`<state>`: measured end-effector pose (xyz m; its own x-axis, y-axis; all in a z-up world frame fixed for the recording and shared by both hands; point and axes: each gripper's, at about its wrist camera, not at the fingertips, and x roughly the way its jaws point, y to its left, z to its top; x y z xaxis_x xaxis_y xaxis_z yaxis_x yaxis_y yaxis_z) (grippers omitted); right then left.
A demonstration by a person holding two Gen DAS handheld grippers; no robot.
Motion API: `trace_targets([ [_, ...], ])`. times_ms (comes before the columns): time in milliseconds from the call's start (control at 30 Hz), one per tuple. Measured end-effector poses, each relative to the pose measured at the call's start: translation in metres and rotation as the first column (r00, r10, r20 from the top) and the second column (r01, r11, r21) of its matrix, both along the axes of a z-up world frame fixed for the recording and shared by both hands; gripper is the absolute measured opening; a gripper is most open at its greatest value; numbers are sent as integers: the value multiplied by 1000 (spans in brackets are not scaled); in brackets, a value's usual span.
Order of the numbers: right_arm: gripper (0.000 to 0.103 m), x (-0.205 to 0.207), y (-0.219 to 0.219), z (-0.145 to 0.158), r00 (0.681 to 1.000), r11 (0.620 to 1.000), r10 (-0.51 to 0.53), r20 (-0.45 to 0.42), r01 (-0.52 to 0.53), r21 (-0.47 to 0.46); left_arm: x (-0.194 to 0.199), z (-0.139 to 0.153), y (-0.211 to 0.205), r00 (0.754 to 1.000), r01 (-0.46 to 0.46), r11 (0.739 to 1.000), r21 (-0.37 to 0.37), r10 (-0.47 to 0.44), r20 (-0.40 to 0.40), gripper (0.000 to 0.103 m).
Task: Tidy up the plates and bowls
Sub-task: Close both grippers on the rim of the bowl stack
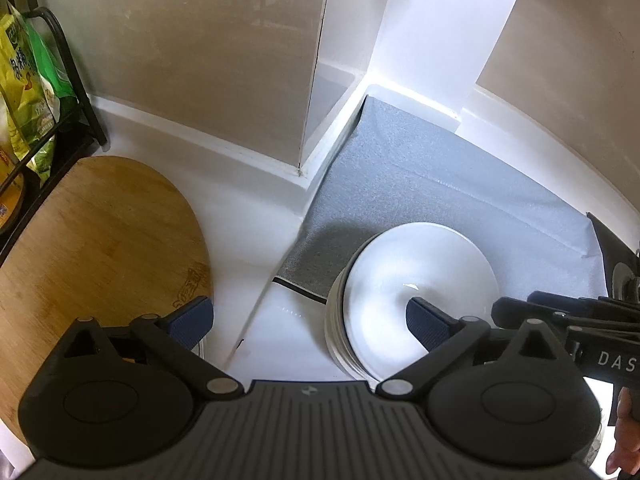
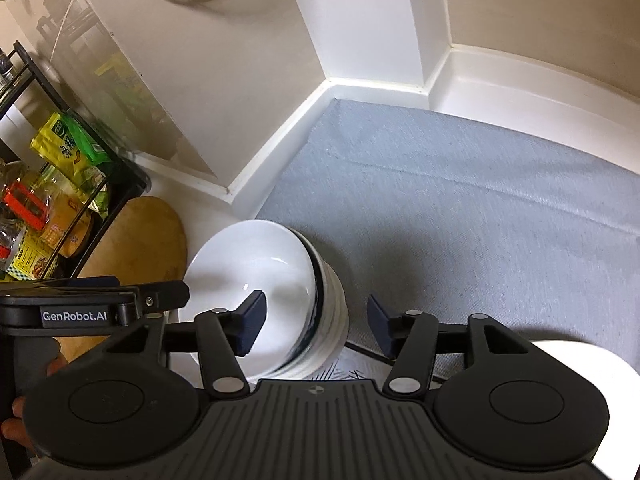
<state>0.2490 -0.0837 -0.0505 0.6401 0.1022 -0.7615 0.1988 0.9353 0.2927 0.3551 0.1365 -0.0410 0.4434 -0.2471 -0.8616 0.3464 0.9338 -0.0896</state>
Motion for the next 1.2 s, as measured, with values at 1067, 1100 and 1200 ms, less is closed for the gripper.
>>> trace_targets([
  [1067, 68, 23, -26, -53, 986, 977, -85, -142, 111, 185, 30, -56, -7, 981, 2, 995, -104, -22, -191, 102],
  [1100, 69, 26, -26, -56, 985, 976, -83, -148, 111, 189, 31, -58, -7, 981, 2, 994, -107, -23, -195, 102],
  [1200, 69, 32, -24, -61, 984, 977, -75, -161, 105, 185, 36, -66, -9, 979, -3, 994, -112, -20, -203, 102],
])
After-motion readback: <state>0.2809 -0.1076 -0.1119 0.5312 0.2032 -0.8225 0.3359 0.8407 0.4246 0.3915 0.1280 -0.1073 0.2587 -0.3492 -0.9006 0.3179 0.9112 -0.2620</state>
